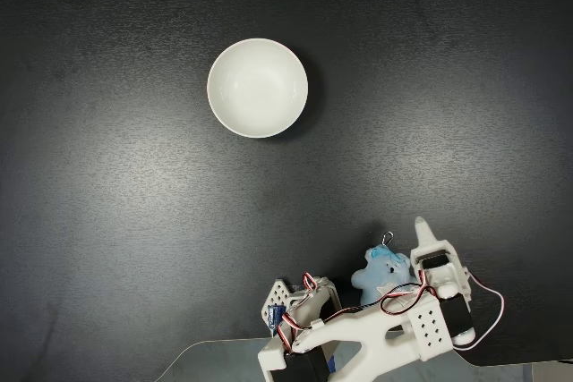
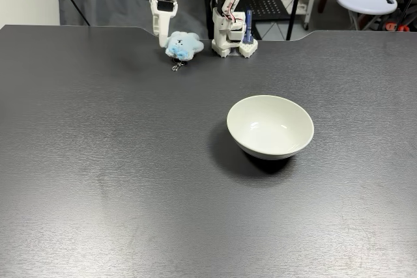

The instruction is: Grasp a skyblue doll and put it in the white bowl.

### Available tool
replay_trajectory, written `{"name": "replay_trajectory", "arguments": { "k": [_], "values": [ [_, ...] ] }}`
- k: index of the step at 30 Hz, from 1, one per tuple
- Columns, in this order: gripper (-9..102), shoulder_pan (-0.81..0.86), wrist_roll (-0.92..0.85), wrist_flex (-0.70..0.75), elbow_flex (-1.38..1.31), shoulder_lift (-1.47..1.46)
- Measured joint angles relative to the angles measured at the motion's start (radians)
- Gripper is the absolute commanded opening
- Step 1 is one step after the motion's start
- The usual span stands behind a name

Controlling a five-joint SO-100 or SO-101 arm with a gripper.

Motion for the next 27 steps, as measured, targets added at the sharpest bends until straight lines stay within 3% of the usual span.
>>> {"name": "replay_trajectory", "arguments": {
  "k": [8,18,27],
  "values": [
    [44,0.000,-0.003,-0.117,0.000,0.000],
    [44,0.000,-0.161,-0.120,0.000,0.000],
    [44,0.000,-0.183,-0.120,0.005,-0.031]
  ]
}}
